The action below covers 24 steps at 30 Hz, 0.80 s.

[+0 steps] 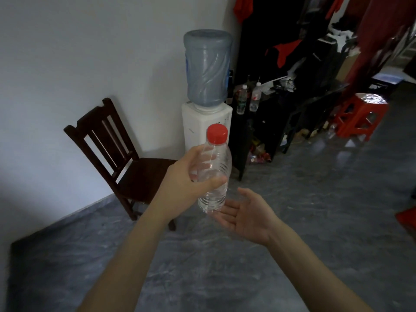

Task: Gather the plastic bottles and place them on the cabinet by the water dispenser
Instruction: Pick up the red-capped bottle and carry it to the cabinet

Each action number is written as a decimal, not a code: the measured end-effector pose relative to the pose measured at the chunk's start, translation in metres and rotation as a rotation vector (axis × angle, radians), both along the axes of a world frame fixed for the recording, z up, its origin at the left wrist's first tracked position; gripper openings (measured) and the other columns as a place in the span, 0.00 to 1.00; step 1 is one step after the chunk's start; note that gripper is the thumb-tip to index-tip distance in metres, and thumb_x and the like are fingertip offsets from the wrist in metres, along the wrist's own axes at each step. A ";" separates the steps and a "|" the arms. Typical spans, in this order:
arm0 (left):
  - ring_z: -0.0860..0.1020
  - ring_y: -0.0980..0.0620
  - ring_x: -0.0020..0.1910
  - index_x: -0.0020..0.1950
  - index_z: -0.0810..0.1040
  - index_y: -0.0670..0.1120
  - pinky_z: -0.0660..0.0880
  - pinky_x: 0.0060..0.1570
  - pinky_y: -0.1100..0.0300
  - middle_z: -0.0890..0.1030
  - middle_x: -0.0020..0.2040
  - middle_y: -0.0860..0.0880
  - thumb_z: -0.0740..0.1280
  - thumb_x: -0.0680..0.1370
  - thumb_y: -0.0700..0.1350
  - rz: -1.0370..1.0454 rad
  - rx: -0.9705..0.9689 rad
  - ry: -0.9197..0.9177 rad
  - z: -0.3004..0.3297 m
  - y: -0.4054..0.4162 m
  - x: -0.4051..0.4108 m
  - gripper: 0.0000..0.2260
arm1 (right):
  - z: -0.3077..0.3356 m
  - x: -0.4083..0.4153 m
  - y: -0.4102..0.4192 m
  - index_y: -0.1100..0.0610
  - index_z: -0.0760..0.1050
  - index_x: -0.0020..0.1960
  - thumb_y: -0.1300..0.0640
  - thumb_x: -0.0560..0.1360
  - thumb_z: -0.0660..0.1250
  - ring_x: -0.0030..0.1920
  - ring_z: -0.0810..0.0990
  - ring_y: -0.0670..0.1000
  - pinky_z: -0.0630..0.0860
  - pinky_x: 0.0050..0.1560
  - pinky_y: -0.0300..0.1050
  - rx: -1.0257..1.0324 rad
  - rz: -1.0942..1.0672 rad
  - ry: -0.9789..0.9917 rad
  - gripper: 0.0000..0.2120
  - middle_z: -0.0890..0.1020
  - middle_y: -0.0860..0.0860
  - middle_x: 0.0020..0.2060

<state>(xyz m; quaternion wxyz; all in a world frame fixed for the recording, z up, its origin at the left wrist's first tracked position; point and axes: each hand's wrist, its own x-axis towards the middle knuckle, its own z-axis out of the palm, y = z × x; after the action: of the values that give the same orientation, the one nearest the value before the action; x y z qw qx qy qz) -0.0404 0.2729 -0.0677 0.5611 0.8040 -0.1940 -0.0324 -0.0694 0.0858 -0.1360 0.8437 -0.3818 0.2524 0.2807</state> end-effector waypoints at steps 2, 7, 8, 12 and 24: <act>0.79 0.64 0.62 0.70 0.72 0.59 0.77 0.64 0.56 0.80 0.63 0.61 0.77 0.70 0.56 -0.001 0.015 0.015 -0.003 -0.008 0.023 0.30 | -0.003 0.023 -0.009 0.68 0.73 0.66 0.44 0.80 0.56 0.66 0.77 0.61 0.75 0.63 0.51 0.002 0.019 0.015 0.29 0.80 0.65 0.61; 0.78 0.66 0.61 0.69 0.73 0.60 0.76 0.62 0.59 0.80 0.63 0.62 0.75 0.68 0.60 -0.012 0.049 0.002 -0.006 -0.027 0.083 0.30 | -0.012 0.084 -0.026 0.68 0.73 0.66 0.43 0.81 0.55 0.65 0.78 0.61 0.76 0.59 0.51 0.012 0.056 0.030 0.29 0.81 0.64 0.61; 0.78 0.66 0.61 0.69 0.73 0.60 0.76 0.62 0.59 0.80 0.63 0.62 0.76 0.68 0.59 -0.017 0.053 -0.003 -0.007 -0.030 0.095 0.30 | -0.013 0.097 -0.028 0.68 0.73 0.66 0.43 0.81 0.55 0.64 0.78 0.61 0.77 0.58 0.51 0.012 0.054 0.031 0.29 0.81 0.64 0.60; 0.78 0.66 0.62 0.69 0.73 0.60 0.76 0.62 0.59 0.80 0.63 0.62 0.76 0.70 0.58 -0.041 0.085 -0.015 -0.013 -0.038 0.154 0.29 | -0.019 0.156 -0.035 0.68 0.73 0.66 0.43 0.81 0.56 0.62 0.79 0.60 0.77 0.56 0.50 -0.007 0.063 0.030 0.29 0.81 0.64 0.59; 0.78 0.67 0.60 0.69 0.73 0.60 0.73 0.53 0.75 0.81 0.60 0.61 0.79 0.71 0.51 -0.126 0.054 -0.020 -0.003 -0.074 0.371 0.29 | -0.008 0.358 -0.072 0.69 0.73 0.64 0.43 0.80 0.58 0.63 0.79 0.63 0.78 0.55 0.52 -0.042 -0.043 0.019 0.29 0.80 0.66 0.60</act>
<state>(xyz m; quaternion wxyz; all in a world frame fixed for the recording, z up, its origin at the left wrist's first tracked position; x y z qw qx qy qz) 0.3309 0.1991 -0.0711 0.5341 0.8053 -0.2491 -0.0649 0.2883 0.0136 -0.1445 0.8390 -0.3911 0.2744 0.2605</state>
